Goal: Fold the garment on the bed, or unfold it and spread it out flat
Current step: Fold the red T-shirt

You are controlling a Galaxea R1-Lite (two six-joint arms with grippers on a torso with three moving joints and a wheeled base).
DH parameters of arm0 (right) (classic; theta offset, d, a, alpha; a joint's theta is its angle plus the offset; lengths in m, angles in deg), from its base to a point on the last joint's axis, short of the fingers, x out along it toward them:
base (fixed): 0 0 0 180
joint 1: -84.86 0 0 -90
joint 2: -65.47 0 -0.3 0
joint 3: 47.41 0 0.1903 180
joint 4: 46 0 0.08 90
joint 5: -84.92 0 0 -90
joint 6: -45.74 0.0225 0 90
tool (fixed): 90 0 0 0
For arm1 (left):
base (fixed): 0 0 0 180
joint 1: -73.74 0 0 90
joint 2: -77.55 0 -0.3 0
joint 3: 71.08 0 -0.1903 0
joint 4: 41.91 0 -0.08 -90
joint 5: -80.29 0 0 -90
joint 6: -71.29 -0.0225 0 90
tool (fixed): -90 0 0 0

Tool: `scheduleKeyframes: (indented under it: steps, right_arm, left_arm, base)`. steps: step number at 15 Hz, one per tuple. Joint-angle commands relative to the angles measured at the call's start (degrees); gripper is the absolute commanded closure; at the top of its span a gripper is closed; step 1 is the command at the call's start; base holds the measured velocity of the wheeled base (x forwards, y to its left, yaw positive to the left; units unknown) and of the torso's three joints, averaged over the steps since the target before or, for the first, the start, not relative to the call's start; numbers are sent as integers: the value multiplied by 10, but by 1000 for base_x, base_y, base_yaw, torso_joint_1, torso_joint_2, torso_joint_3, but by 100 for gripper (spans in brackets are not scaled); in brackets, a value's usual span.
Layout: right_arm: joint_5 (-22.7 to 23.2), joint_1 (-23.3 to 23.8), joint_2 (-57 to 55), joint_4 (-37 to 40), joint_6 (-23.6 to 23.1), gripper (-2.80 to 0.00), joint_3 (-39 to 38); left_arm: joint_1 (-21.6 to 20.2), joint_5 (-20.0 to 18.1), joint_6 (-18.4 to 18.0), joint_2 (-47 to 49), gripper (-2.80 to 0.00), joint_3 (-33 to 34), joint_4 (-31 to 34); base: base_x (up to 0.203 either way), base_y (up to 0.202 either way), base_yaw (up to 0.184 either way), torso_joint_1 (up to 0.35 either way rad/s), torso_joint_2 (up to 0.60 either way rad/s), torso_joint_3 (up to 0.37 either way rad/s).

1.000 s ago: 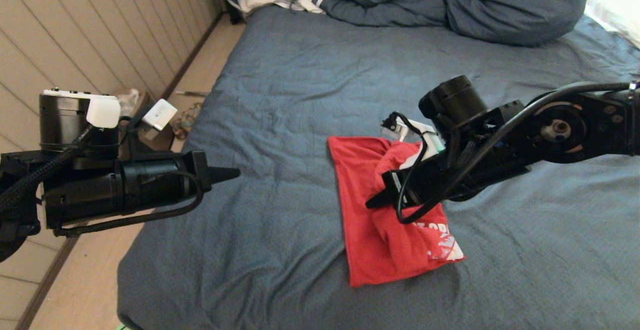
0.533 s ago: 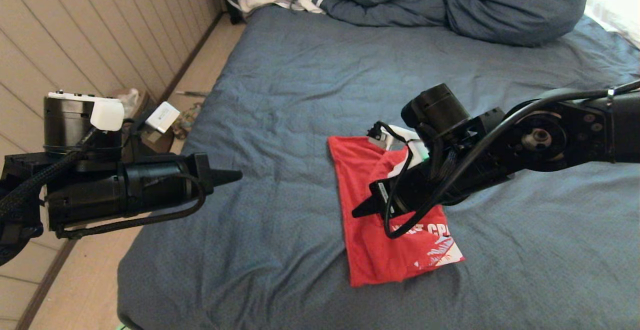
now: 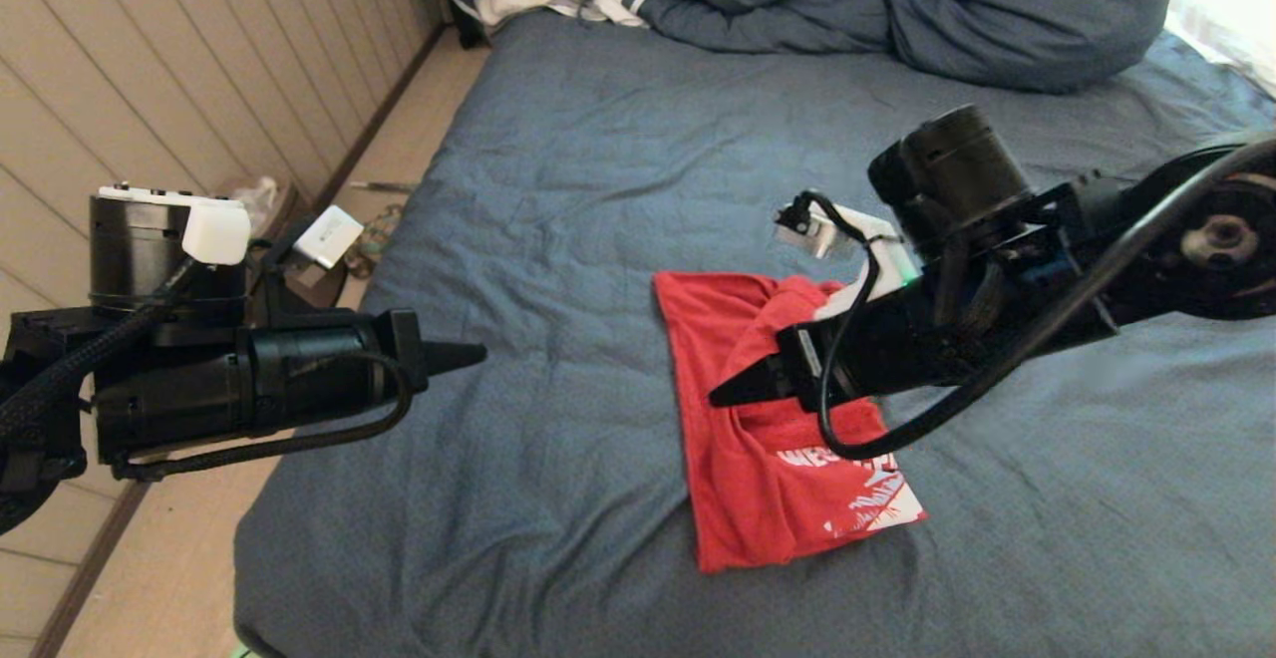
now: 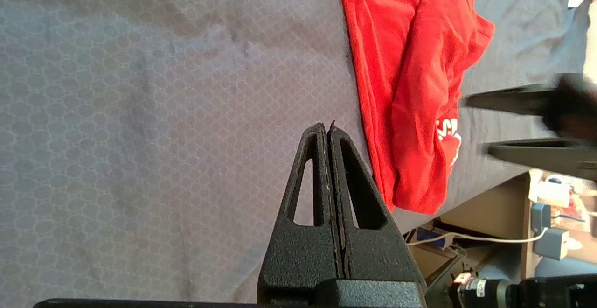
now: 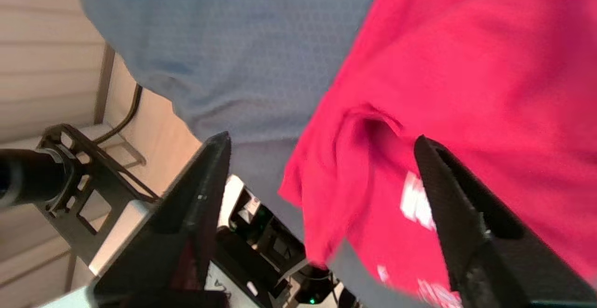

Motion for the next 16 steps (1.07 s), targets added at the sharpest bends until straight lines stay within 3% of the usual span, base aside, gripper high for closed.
scheduleKeyframes:
  steps: [1,5,16]
  right_arm:
    - [0,34,52,1,-1,0,-19]
    - [0,118,52,2,-16,0,-40]
    - [-1,122,9,-5,-14,0,-75]
  left_arm:
    - [0,-1,3,1,0,0,-1]
    - [1,-2,4,3,0,0,-2]
    - [9,-2,6,6,0,2,-2]
  base:
    - [0,0,0,0,0,0]
    - [0,0,0,0,0,0]
    - [0,0,0,0,0,0]
